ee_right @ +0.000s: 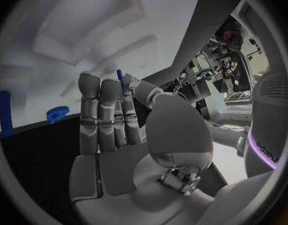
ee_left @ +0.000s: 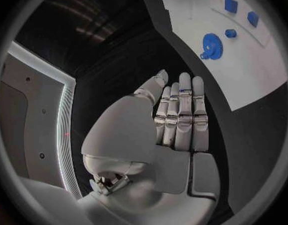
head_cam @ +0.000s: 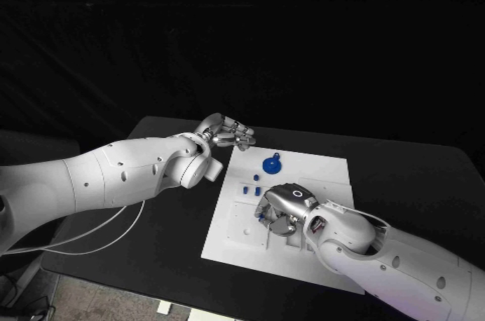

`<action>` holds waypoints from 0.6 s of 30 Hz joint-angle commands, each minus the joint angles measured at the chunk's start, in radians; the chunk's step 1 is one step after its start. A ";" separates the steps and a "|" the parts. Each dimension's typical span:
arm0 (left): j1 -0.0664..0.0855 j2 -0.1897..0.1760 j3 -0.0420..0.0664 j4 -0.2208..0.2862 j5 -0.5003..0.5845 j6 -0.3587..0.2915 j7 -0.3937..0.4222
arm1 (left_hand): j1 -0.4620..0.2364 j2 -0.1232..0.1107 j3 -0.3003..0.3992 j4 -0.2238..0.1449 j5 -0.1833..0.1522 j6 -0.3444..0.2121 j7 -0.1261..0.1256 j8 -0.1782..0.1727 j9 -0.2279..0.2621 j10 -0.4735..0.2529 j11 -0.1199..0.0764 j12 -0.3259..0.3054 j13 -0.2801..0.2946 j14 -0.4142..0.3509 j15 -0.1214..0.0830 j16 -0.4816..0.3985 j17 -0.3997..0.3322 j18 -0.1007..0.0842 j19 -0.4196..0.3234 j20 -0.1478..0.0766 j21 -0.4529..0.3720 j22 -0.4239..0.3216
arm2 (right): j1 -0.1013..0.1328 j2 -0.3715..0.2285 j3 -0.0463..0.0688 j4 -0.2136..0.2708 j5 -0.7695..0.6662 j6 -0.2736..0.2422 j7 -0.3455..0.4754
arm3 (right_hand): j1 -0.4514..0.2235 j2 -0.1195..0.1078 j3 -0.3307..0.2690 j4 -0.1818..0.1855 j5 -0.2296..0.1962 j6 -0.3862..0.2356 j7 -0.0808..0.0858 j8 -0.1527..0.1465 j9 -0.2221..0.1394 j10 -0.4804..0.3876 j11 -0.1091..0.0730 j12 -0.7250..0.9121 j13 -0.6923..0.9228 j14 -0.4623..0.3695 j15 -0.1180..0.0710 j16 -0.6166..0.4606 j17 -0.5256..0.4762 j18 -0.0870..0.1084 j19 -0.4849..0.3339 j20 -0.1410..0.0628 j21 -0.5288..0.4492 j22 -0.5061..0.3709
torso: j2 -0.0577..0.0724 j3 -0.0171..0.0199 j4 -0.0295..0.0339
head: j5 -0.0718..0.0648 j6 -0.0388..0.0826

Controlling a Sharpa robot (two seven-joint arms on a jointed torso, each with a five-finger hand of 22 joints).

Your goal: Assemble the parts on the task board

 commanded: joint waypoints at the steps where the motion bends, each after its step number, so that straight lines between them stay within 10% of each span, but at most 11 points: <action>1: 0.002 0.000 0.001 0.004 0.007 0.000 0.013 | 0.000 0.008 0.003 -0.005 0.007 -0.001 0.001 -0.005 0.002 -0.004 -0.002 0.001 0.000 0.003 0.004 -0.006 -0.001 -0.009 0.001 -0.001 -0.005 0.001 | -0.004 0.002 -0.005 -0.007 -0.032 0.009 -0.001 | -0.003 0.008 0.000 -0.008 0.005 0.002 0.004 0.004 0.001 0.028 -0.023 0.006 0.001 -0.002 -0.004 0.003 -0.001 0.018 0.010 -0.001 -0.003 0.001 | 0.000 0.0005 -0.0003 | 0.001 -0.002; 18: 0.002 -0.003 0.001 0.004 0.007 0.007 0.010 | 0.000 0.008 0.003 -0.005 0.007 -0.001 0.001 -0.005 0.002 -0.004 -0.002 0.001 0.000 0.003 0.004 -0.006 -0.001 -0.009 0.001 -0.001 -0.005 0.001 | -0.006 0.001 -0.008 -0.009 -0.075 -0.004 -0.016 | -0.004 0.007 0.005 -0.012 0.000 0.003 0.003 0.004 0.001 0.029 -0.023 0.006 0.001 -0.002 -0.005 0.005 -0.002 0.018 0.014 -0.001 -0.012 0.018 | 0.000 0.0000 -0.0003 | -0.003 -0.003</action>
